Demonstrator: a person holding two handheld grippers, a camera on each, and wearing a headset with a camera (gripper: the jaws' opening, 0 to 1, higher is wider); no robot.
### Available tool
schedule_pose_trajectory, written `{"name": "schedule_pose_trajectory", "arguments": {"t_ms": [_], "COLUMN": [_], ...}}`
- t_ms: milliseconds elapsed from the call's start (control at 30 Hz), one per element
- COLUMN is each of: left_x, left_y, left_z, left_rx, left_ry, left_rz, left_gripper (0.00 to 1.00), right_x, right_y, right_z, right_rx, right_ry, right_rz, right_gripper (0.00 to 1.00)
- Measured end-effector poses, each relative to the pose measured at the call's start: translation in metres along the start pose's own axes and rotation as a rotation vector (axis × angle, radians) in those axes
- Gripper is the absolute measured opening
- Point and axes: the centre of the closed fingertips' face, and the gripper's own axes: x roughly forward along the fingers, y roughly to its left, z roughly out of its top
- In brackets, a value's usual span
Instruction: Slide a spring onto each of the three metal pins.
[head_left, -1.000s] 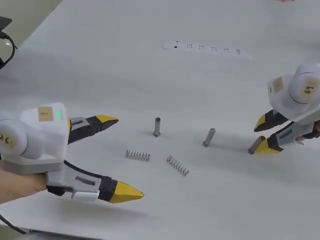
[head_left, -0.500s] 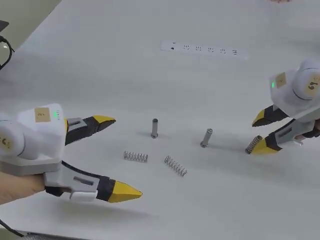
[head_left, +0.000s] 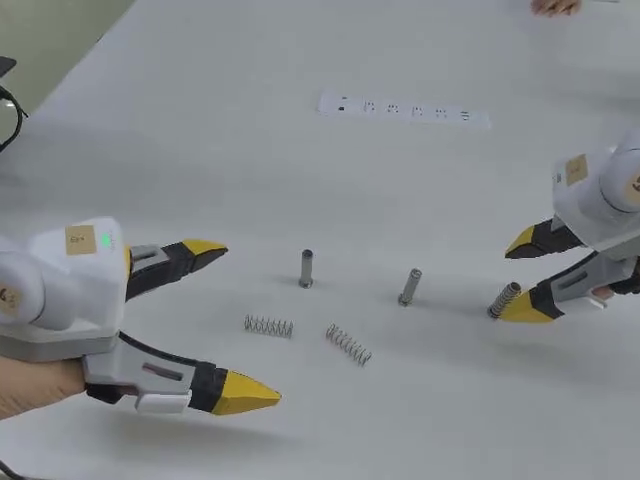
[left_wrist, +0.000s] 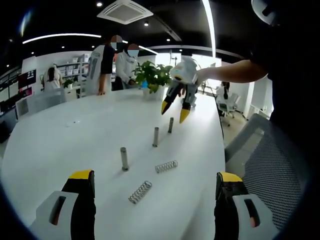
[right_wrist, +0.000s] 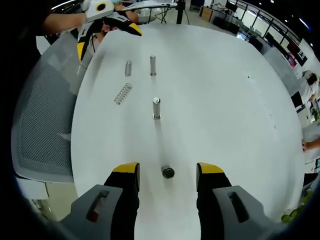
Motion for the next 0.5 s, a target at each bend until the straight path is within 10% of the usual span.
{"name": "schedule_pose_trajectory", "arguments": {"t_ms": [500], "left_x": [0.001], "left_y": [-0.001], "left_z": [0.001], "left_rx": [0.001], "left_ry": [-0.001], "left_rz": [0.001], "left_gripper": [0.98], "right_x": [-0.014], "right_y": [0.009], "right_z": [0.012], "right_rx": [0.063], "right_ry": [-0.102], "right_rz": [-0.034], "right_gripper": [0.46]}}
